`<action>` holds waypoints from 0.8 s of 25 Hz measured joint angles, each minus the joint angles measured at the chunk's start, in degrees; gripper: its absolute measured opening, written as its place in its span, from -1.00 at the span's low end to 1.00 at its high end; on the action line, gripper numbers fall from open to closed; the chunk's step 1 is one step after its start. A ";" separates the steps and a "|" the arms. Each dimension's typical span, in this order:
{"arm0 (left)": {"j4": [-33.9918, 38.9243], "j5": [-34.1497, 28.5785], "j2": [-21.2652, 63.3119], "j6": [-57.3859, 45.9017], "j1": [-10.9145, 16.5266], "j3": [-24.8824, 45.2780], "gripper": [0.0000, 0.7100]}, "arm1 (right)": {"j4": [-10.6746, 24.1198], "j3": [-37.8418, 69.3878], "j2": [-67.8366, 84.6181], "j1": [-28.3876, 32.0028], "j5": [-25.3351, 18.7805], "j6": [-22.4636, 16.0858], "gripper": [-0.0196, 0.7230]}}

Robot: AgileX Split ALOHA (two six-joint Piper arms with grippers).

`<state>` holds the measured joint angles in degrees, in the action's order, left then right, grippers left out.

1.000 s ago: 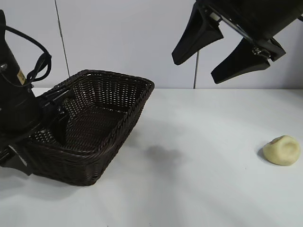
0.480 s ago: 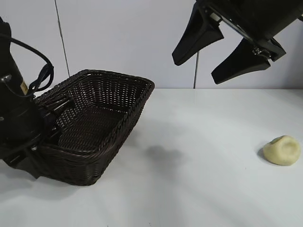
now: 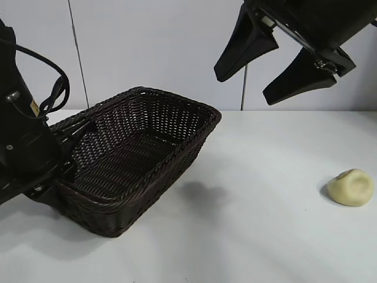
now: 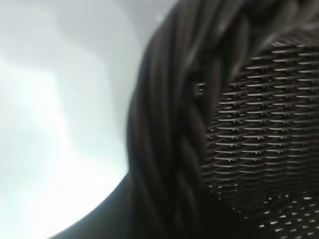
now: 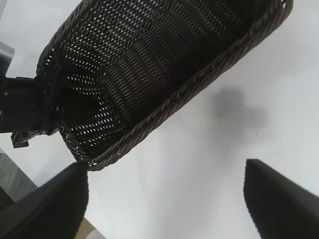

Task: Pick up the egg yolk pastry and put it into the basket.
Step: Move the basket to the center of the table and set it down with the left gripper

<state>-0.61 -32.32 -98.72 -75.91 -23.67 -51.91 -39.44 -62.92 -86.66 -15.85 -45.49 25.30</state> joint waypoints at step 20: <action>-19.20 -19.16 -6.30 70.02 9.89 -19.22 -0.72 | 0.00 0.00 0.00 0.00 -0.38 0.00 0.70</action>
<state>-19.81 -51.48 -105.03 -5.89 -13.78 -71.13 -39.44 -62.92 -86.66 -15.85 -45.87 25.30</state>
